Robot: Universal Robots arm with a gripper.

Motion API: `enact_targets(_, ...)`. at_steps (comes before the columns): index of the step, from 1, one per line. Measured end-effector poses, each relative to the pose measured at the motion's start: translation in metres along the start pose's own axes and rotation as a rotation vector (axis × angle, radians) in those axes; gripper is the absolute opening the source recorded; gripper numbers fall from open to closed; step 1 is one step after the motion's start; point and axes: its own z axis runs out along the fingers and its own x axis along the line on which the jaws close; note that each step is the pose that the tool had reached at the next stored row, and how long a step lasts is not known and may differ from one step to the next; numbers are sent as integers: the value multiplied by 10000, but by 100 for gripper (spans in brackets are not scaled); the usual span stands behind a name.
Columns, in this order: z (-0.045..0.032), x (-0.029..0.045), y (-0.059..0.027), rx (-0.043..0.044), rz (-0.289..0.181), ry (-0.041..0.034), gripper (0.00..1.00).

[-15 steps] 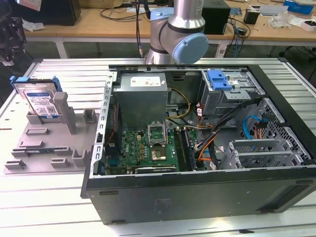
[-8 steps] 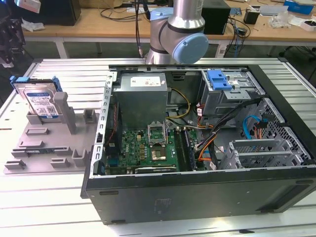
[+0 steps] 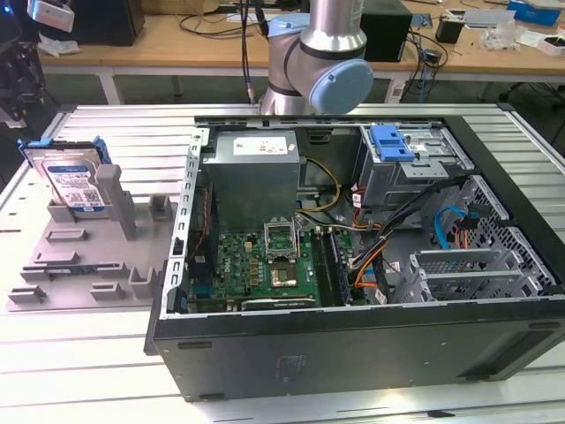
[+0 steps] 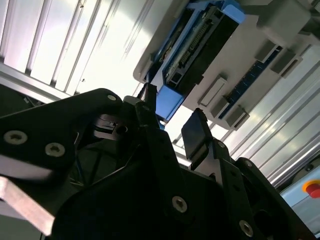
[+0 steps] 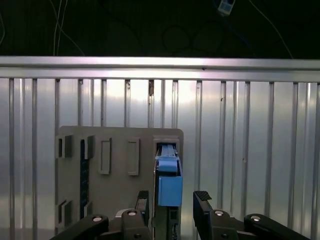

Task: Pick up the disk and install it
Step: 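Pick up the disk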

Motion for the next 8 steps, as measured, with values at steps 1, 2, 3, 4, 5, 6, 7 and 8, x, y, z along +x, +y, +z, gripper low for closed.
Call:
enact_targets(1,10,3,-1,-5,-15,0,48)
enact_targets(2,18,5,-4,-9,-24,0,48)
enact_targets(3,26,7,-10,-12,-30,0,48)
enact_targets(4,35,8,-22,-13,-33,-1,48)
enact_targets(5,43,10,-34,-15,-36,-1,48)
enact_targets(6,49,11,-44,-18,-37,-1,48)
enact_targets(7,60,15,-55,-22,-41,-2,48)
enact_targets(8,69,18,-60,-29,-46,-2,48)
